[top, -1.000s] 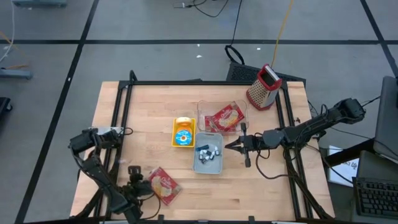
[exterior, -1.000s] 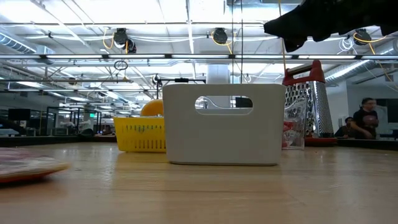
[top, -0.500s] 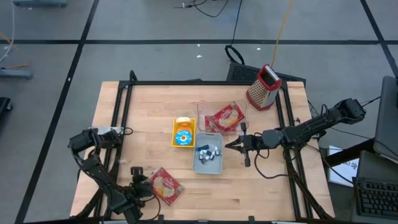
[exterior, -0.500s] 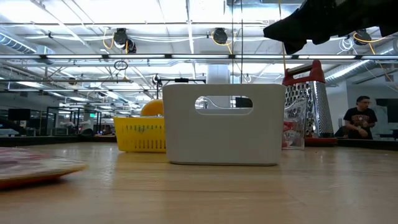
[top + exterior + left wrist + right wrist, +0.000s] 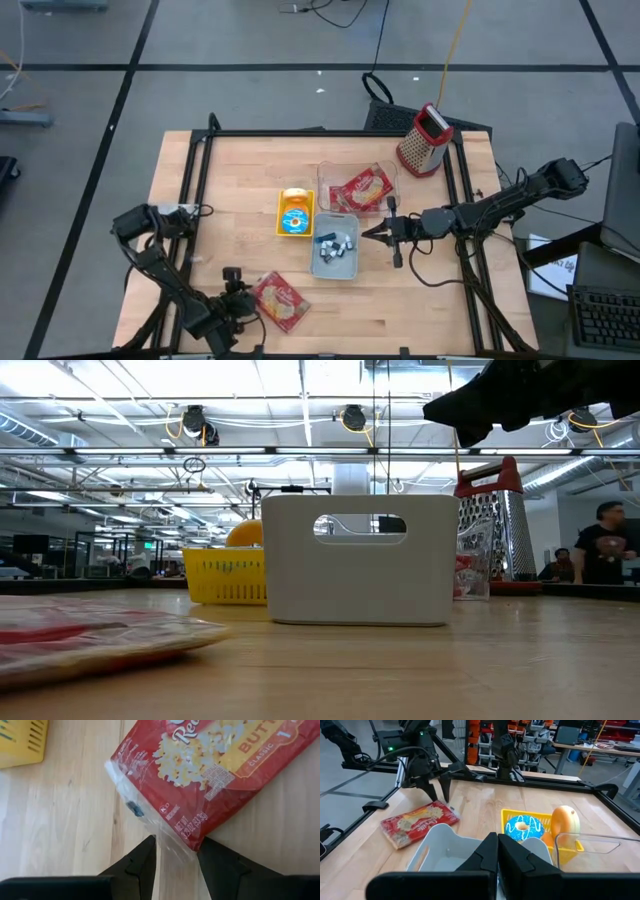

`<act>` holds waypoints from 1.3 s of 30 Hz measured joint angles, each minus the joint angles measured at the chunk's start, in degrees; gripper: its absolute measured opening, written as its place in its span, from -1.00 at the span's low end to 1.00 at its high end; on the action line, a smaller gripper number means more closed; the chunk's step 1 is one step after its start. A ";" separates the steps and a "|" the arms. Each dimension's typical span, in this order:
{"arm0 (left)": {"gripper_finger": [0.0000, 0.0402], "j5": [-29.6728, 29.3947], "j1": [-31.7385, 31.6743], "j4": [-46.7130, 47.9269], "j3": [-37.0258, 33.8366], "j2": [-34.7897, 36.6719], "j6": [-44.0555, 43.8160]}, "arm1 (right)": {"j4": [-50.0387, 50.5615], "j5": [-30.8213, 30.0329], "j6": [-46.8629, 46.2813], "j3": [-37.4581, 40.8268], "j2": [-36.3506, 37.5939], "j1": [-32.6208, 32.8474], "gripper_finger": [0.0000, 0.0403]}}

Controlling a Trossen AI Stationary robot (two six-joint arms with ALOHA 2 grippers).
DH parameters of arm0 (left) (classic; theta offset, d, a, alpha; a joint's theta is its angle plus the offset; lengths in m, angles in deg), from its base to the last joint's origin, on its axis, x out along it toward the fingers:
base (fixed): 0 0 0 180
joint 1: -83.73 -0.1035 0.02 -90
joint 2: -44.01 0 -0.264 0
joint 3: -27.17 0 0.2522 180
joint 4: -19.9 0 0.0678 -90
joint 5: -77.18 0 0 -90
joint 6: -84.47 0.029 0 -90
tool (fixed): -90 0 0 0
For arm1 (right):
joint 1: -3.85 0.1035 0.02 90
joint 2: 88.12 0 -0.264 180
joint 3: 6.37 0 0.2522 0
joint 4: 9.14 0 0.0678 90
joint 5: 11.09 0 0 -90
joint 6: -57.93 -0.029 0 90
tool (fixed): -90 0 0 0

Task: Pick & Place Food Item
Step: Put the red popcorn bag into the transparent bin

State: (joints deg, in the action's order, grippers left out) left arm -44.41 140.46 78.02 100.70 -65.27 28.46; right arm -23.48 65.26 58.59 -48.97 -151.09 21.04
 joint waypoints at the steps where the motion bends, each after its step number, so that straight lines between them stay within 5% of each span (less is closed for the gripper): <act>1: -0.27 -0.11 -0.35 -0.86 -0.36 0.03 0.19 | 0.02 0.00 0.00 0.00 -0.02 0.00 -1.00; 7: -0.39 -0.91 -2.48 -3.85 -1.36 -0.01 -2.08 | 0.05 -0.01 0.00 0.00 -0.02 -0.02 -1.00; 14: -0.94 -1.01 -4.63 -6.59 -1.45 -0.13 -3.00 | 0.06 0.00 0.00 0.00 -0.02 -0.02 -1.00; 22: -0.92 2.10 -5.37 -5.48 -1.53 -0.13 -8.75 | 0.06 0.00 -0.83 0.00 -0.02 -0.02 -1.00; 27: -0.92 7.64 -5.43 1.55 -1.15 0.00 -24.01 | 0.08 0.02 -1.51 0.00 -0.02 -0.02 -1.00; 39: -0.99 4.39 -4.87 5.25 -2.10 6.59 -33.03 | 0.06 0.18 -1.51 0.02 -0.02 -0.02 -1.00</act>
State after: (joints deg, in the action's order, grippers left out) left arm -40.02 135.59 83.27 98.60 -58.67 -4.56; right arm -23.41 65.43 57.09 -48.95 -151.11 21.02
